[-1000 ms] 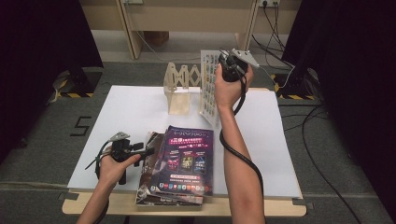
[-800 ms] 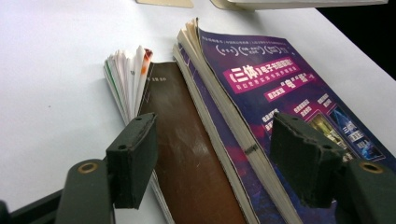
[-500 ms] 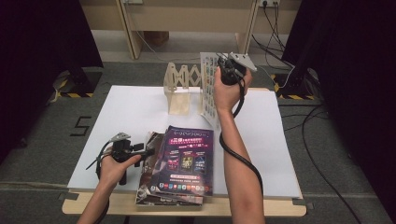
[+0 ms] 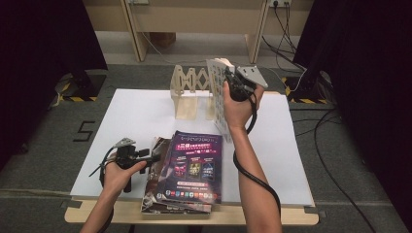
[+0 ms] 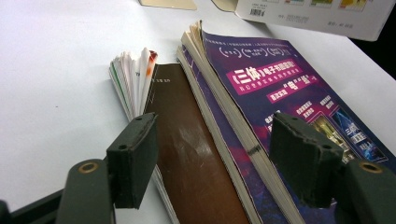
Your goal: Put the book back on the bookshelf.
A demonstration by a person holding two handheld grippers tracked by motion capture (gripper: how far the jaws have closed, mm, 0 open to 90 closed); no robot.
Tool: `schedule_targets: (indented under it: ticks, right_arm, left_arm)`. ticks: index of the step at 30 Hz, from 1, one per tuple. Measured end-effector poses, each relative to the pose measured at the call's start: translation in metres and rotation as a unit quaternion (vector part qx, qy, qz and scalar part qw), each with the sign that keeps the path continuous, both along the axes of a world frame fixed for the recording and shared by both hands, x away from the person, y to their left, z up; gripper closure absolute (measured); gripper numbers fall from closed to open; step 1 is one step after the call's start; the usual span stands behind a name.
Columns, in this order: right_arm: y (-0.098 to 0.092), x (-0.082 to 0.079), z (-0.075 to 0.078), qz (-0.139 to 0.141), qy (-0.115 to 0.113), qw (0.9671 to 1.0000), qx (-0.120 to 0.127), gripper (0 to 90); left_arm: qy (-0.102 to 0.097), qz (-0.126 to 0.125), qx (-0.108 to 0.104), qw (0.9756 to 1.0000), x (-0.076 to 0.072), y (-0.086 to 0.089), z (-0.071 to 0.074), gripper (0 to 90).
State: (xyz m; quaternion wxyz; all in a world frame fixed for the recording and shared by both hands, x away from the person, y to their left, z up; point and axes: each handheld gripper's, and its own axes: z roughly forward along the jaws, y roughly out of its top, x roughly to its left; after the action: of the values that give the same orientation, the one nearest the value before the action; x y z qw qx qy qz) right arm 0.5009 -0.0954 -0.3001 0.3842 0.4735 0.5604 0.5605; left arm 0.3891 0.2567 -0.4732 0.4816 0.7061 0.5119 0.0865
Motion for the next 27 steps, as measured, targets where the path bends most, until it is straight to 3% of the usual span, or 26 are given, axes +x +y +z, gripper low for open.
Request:
schedule_targets:
  ticks: [9, 17, 27]
  right_arm:
    - [-0.01, -0.018, -0.005, 0.008, 0.004, 1.0, -0.001, 72.4]
    - [-0.022, -0.03, -0.008, 0.029, 0.013, 0.9994, 0.015, 71.5]
    - [-0.028, -0.046, -0.013, 0.03, 0.017, 0.9994, 0.003, 70.8]
  left_arm:
    - [-0.001, 0.0, -0.001, 1.0, -0.001, -0.001, 0.0, 31.9]
    - [-0.003, 0.0, 0.0, 1.0, -0.001, 0.0, 0.001, 31.9]
    - [-0.002, -0.001, -0.001, 1.0, -0.001, -0.001, 0.001, 31.9]
